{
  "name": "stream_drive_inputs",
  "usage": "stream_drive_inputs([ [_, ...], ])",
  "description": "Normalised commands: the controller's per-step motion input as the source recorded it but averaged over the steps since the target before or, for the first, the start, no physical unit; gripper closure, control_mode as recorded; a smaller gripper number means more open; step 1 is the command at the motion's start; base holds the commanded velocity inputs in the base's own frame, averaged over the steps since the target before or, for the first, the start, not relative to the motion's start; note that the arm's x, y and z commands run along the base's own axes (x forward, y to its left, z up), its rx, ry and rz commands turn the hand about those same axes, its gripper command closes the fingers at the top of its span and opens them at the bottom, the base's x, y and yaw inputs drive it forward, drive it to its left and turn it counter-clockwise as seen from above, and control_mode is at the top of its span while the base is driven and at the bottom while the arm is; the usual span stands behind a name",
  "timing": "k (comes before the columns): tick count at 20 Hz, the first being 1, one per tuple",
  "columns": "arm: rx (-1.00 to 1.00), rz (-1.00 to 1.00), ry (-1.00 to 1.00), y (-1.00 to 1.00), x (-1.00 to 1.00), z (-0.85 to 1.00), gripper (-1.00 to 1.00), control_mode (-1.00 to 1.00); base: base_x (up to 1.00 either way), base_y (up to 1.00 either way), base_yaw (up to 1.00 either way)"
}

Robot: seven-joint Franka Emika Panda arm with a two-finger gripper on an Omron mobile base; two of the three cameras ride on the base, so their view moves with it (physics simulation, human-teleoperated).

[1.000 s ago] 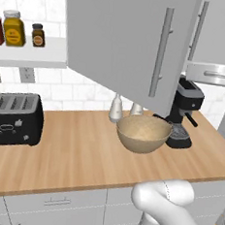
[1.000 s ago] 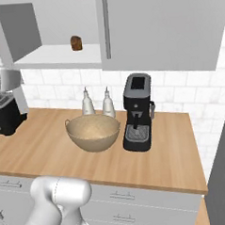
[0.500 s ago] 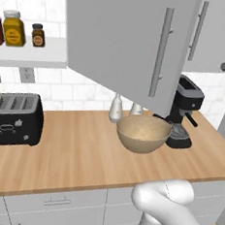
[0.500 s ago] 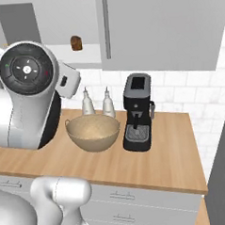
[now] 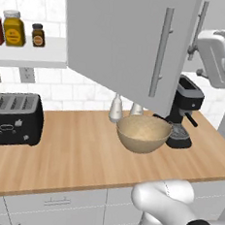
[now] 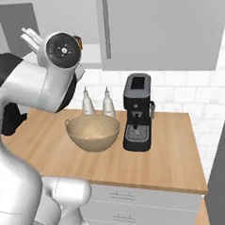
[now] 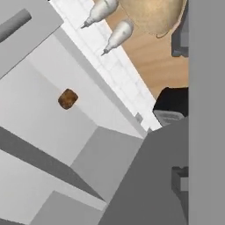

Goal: Open the cabinet, pick up the bread from the cabinet and place it in the basket. Then move the basket to the dining counter.

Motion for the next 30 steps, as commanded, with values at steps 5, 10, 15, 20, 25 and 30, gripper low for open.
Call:
stream_drive_inputs([
  [5, 0.39, 0.00, 0.30, 0.00, 0.70, 0.00, -1.00, -1.00, 0.00, 0.00, 0.00],
  [10, 0.40, 0.00, 0.27, 0.47, 0.45, -0.12, -1.00, -1.00, 0.00, 0.00, 0.00],
  [15, 0.33, 0.05, 0.24, 0.72, 0.10, -0.07, -1.00, -1.00, 0.00, 0.00, 0.00],
  [20, 0.38, 0.16, 0.26, 0.53, -0.06, -0.05, -1.00, -1.00, 0.00, 0.00, 0.00],
  [25, 0.15, 0.22, 0.17, 0.97, -0.29, -0.08, -1.00, -1.00, 0.00, 0.00, 0.00],
  [30, 0.00, 0.28, 0.05, 1.00, -0.48, -0.03, -1.00, -1.00, 0.00, 0.00, 0.00],
])
